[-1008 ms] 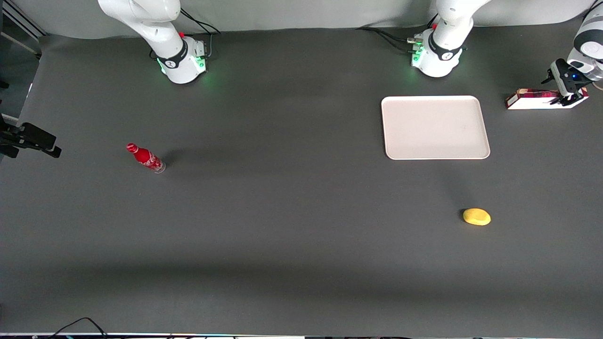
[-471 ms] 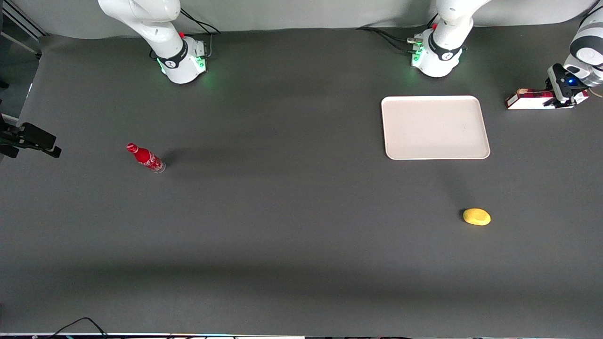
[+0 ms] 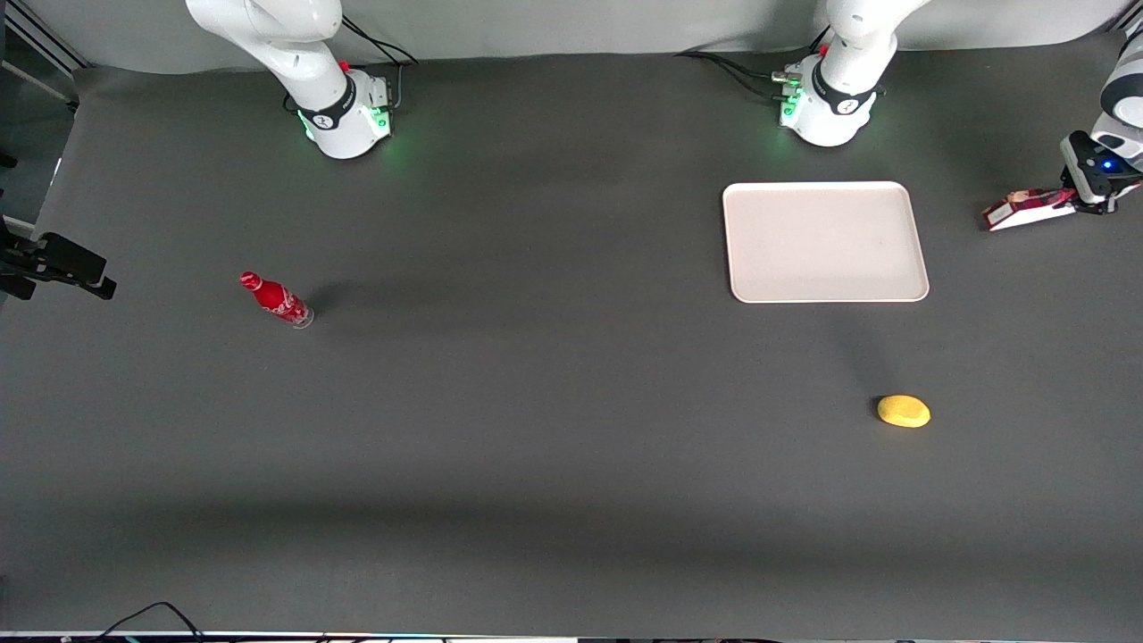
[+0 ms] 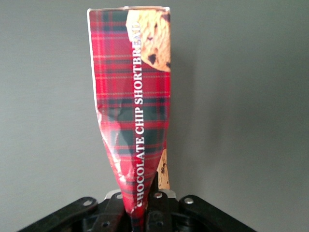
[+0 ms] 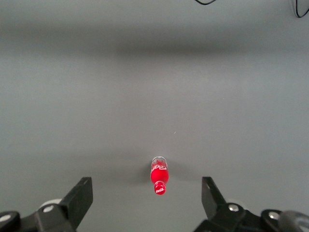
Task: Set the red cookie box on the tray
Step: 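Lift the cookie box upright with the left gripper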
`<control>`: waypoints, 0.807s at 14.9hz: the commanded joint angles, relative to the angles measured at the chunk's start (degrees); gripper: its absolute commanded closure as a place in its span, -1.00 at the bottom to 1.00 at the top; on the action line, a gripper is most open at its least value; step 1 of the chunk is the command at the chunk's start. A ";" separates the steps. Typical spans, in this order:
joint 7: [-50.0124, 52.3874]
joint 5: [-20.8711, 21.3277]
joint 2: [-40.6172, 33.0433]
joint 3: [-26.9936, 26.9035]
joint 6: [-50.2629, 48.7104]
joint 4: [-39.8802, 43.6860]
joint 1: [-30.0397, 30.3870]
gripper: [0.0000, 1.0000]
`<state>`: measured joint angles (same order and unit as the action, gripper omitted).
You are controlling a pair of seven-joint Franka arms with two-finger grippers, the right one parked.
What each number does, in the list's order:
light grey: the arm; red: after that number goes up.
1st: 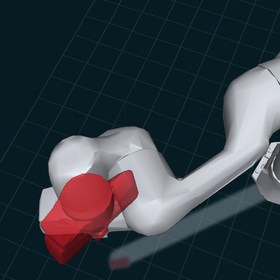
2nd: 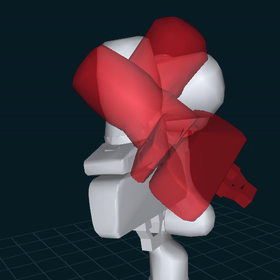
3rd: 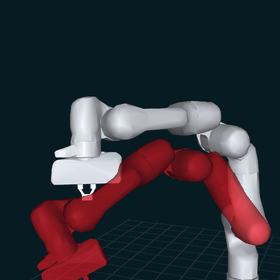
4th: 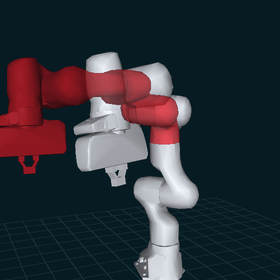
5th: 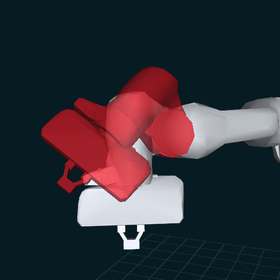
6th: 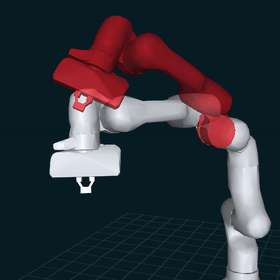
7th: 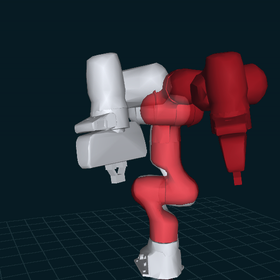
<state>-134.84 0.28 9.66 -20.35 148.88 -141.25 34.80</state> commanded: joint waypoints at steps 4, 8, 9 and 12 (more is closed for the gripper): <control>-1.21 -5.03 -3.68 3.21 -7.72 9.13 -0.87 1.00; 0.80 -6.52 -3.86 5.23 -14.84 18.80 -1.58 1.00; 1.33 -6.61 -3.86 5.76 -16.33 20.99 -1.58 1.00; 2.74 -6.61 -3.95 6.99 -24.49 29.33 -1.67 1.00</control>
<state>-133.70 -5.52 5.92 -13.98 132.21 -119.59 33.64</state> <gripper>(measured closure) 0.916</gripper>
